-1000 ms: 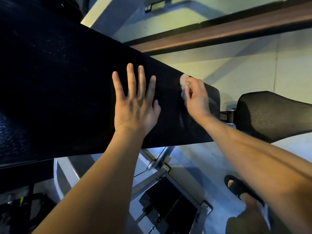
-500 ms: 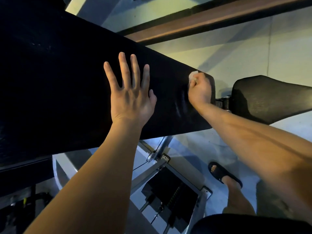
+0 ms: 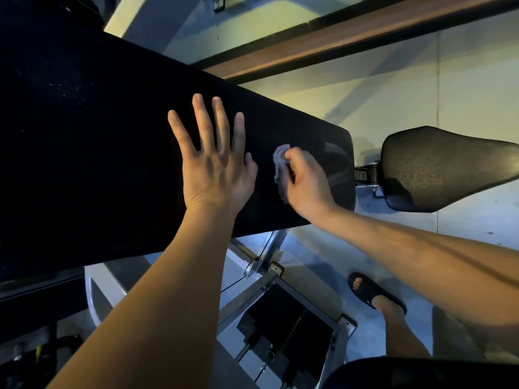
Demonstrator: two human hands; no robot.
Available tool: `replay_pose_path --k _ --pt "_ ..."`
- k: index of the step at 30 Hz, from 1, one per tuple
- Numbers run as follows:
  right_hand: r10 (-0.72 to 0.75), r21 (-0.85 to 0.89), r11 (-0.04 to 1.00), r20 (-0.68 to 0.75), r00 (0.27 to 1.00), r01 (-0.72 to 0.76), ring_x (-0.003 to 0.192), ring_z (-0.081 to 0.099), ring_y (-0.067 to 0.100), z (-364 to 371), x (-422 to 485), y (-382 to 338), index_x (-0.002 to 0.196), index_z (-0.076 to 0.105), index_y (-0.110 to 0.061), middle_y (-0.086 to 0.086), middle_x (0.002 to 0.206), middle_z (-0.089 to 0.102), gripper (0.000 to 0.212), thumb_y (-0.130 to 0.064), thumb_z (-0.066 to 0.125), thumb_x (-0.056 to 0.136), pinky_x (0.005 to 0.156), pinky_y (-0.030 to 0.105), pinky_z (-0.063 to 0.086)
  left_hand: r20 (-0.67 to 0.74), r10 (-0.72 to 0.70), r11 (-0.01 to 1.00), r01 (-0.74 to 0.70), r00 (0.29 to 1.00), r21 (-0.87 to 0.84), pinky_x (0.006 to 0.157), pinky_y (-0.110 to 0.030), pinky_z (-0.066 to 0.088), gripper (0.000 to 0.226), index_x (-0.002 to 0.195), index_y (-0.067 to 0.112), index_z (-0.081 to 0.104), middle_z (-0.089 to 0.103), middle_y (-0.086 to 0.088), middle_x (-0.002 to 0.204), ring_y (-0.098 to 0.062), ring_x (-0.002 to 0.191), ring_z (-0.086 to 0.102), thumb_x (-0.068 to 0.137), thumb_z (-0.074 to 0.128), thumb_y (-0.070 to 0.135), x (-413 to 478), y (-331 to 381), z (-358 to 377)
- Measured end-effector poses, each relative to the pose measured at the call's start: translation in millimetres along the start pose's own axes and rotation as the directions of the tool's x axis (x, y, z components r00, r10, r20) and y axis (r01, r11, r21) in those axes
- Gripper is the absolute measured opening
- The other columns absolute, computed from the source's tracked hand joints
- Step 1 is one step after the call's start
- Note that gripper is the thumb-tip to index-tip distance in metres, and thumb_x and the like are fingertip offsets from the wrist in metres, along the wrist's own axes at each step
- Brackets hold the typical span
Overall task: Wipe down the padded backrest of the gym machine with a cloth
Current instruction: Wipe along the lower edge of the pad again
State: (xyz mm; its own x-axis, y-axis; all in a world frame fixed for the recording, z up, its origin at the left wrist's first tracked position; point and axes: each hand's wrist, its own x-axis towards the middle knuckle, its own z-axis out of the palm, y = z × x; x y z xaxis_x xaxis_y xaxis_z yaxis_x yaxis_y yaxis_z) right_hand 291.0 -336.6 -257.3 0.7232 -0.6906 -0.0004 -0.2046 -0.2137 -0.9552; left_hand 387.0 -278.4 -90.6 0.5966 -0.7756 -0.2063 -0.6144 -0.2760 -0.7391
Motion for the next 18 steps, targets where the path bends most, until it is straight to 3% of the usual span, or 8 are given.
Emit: replay_pose_path --k 2,5,7,10,13,15,16,18 --pt "-0.033 -0.062 0.997 0.054 0.998 0.036 0.091 0.059 0.026 -8.3 -1.4 17.0 0.107 0.058 -0.007 0.015 0.102 0.059 0.010 -0.012 0.055 0.099 0.076 0.026 0.041 0.005 0.004 1.000 -0.004 1.000 0.001 0.117 -0.074 -0.003 0.071 0.164 0.020 0.008 0.001 -0.022 0.170 -0.048 0.155 -0.006 0.102 0.015 0.054 -0.7 -0.3 -0.9" --pt "0.323 -0.085 0.942 -0.030 0.946 -0.324 0.100 0.060 0.036 -12.0 11.5 42.7 0.108 0.058 -0.008 0.017 0.109 0.064 0.011 -0.009 0.051 0.099 0.075 0.028 0.035 -0.004 0.008 1.000 -0.008 1.000 0.002 0.117 -0.074 -0.003 0.071 0.164 0.019 0.008 0.001 -0.022 0.170 -0.048 0.155 -0.006 0.102 0.015 0.053 -0.2 -0.2 0.8" --pt "0.414 -0.094 0.903 -0.072 0.907 -0.419 0.098 0.061 0.036 -5.3 9.8 34.4 0.108 0.056 -0.008 0.017 0.106 0.065 0.011 -0.011 0.050 0.099 0.072 0.033 0.038 -0.001 0.013 1.000 -0.013 1.000 0.004 0.117 -0.075 -0.002 0.071 0.164 0.020 0.007 0.000 -0.023 0.170 -0.049 0.155 -0.006 0.102 0.015 0.053 -0.4 0.8 1.1" --pt "0.189 0.037 0.981 0.042 0.981 -0.190 0.084 0.065 0.018 -1.3 -12.4 -2.1 0.103 0.055 -0.012 0.006 0.095 0.065 0.004 -0.014 0.054 0.100 0.071 0.032 0.052 -0.005 0.005 1.000 -0.005 1.000 0.005 0.116 -0.075 -0.003 0.071 0.165 0.020 0.008 0.000 -0.023 0.170 -0.049 0.155 -0.006 0.102 0.016 0.053 0.4 1.0 2.5" --pt "0.015 0.075 0.997 0.144 0.989 -0.026 0.069 0.060 0.012 -14.2 -26.4 -7.9 0.094 0.054 -0.010 0.006 0.083 0.059 0.008 -0.010 0.052 0.101 0.059 0.024 0.047 0.000 0.004 1.000 -0.004 1.000 0.004 0.116 -0.075 -0.004 0.071 0.165 0.021 0.008 0.000 -0.022 0.170 -0.049 0.155 -0.005 0.102 0.017 0.053 0.5 1.5 0.7" --pt "0.330 0.243 0.911 0.051 0.943 -0.332 0.061 0.060 0.016 -19.4 -20.0 3.7 0.090 0.060 -0.008 0.007 0.074 0.061 0.020 -0.015 0.044 0.100 0.053 0.028 0.046 -0.004 0.000 1.000 0.000 1.000 0.007 0.116 -0.075 -0.003 0.071 0.165 0.021 0.008 0.000 -0.022 0.170 -0.049 0.155 -0.006 0.102 0.016 0.053 0.8 1.7 1.2" --pt "0.525 0.288 0.810 0.029 0.850 -0.510 0.062 0.061 0.014 -19.2 -16.6 9.1 0.091 0.064 -0.010 0.006 0.076 0.064 0.028 -0.021 0.040 0.099 0.054 0.025 0.046 -0.005 0.000 1.000 0.000 1.000 0.007 0.116 -0.075 -0.003 0.071 0.165 0.021 0.008 0.000 -0.022 0.170 -0.049 0.155 -0.006 0.102 0.016 0.053 0.9 1.6 1.6" --pt "0.636 0.204 0.756 -0.008 0.771 -0.622 0.070 0.061 0.009 -8.9 -17.1 11.4 0.095 0.064 -0.015 0.008 0.092 0.066 0.028 -0.027 0.038 0.096 0.061 0.020 0.043 -0.008 -0.002 1.000 0.002 1.000 0.002 0.117 -0.075 -0.002 0.071 0.165 0.021 0.009 0.001 -0.022 0.170 -0.049 0.155 -0.005 0.102 0.017 0.052 1.0 1.6 1.5"
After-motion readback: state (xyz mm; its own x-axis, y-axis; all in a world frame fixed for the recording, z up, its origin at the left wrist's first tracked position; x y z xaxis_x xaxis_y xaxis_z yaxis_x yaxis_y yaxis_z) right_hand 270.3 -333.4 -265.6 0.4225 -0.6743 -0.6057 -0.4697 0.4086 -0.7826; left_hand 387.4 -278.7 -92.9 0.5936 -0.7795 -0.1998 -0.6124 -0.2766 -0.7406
